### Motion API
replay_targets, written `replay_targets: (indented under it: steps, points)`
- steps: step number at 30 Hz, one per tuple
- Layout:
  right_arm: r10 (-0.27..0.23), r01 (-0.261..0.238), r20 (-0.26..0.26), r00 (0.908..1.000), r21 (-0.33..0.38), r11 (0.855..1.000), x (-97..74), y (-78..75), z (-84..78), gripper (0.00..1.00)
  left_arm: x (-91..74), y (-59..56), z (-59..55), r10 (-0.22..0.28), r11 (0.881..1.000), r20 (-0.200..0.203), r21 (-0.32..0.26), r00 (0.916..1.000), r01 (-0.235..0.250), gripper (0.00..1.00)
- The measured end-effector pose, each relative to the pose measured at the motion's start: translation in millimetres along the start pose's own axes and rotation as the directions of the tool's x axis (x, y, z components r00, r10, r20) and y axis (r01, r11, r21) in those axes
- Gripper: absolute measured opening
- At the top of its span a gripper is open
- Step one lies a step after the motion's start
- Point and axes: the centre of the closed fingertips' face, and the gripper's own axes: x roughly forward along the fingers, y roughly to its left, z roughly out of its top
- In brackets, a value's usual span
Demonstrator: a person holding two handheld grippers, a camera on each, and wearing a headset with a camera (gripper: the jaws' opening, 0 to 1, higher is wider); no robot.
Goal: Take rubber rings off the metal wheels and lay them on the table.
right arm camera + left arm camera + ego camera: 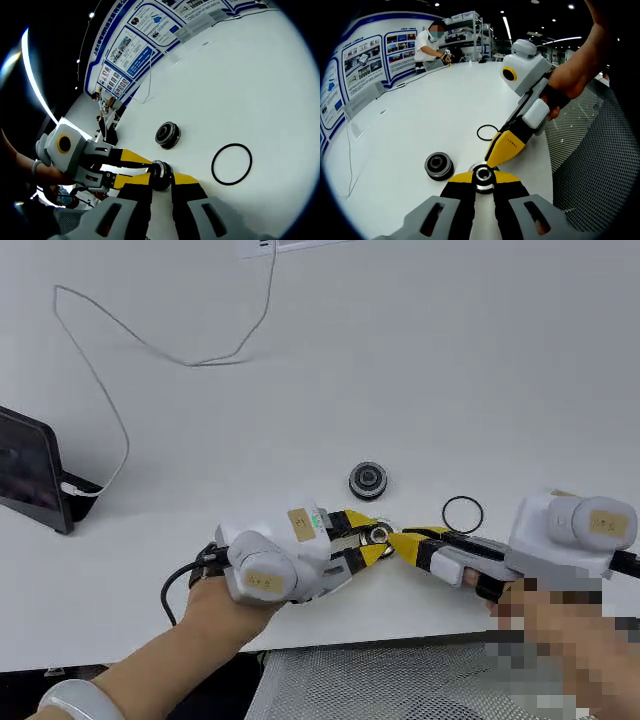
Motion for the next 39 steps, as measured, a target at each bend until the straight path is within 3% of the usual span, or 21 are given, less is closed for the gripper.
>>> replay_targets:
  steps: [13, 30, 39]
  points:
    - [0.022, -0.021, -0.010, 0.9997, 0.104, 0.994, 3.1, -0.9, -2.5, 0.17, -0.4, -0.4, 0.3, 0.002, 1.000, 0.010, -0.009, 0.9999, -0.002, 0.13]
    - [0.040, -0.037, -0.023, 0.9989, 0.136, 0.990, -0.2, 7.2, -2.6, 0.16, -0.8, -1.3, 0.5, 0.002, 1.000, 0.012, -0.018, 0.9999, -0.002, 0.12]
    - [0.037, -0.034, -0.024, 0.9990, 0.120, 0.992, 0.5, 9.0, -4.1, 0.15, -0.6, -1.0, -0.3, 0.002, 1.000, 0.012, -0.022, 0.9999, -0.002, 0.12]
